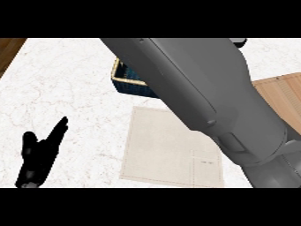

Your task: Pick the cupcake from the placemat and place it in the basket

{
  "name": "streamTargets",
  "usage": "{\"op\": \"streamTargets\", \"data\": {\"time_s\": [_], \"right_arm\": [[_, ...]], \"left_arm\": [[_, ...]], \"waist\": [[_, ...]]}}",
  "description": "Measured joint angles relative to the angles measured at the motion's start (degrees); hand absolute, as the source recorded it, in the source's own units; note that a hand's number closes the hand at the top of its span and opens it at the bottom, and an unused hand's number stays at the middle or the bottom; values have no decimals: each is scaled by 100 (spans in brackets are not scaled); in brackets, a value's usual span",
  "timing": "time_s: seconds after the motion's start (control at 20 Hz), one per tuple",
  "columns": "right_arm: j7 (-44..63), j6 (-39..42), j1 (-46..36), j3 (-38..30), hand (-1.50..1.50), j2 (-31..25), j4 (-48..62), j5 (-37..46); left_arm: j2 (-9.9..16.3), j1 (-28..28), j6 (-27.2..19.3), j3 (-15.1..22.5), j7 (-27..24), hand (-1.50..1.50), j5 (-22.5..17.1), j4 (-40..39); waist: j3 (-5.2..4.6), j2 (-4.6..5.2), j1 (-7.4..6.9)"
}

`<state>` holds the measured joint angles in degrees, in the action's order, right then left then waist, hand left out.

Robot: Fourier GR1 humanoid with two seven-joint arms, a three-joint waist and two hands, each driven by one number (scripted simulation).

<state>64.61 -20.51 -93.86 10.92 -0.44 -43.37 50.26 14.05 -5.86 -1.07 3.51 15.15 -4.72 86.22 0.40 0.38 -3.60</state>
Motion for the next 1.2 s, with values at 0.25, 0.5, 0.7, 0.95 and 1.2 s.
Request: {"op": "streamTargets", "data": {"time_s": [0.25, 0.5, 0.7, 0.95, 1.2], "right_arm": [[-272, -577, 254, -213, 150, 2, 318, -242], [-596, -1305, 564, -326, 150, 9, 472, -603], [-725, -1640, 667, -405, 150, 16, 716, -808], [-635, -1857, 858, -248, 150, -1, 1227, -598], [-571, -1639, 914, -112, -150, 20, 1524, -420]], "left_arm": [[-41, -12, -37, -6, 39, 0, 26, 33], [-25, -7, 8, -28, -1, 0, 45, -8], [-33, -55, 21, -77, -75, 0, 41, -3], [-28, -100, 24, -129, 48, 0, 19, 29], [-45, -180, 40, -191, -43, 0, 18, 11]], "waist": [[7, 13, 19], [19, 11, 26], [18, -2, 64], [22, -25, 160], [40, -56, 242]]}}
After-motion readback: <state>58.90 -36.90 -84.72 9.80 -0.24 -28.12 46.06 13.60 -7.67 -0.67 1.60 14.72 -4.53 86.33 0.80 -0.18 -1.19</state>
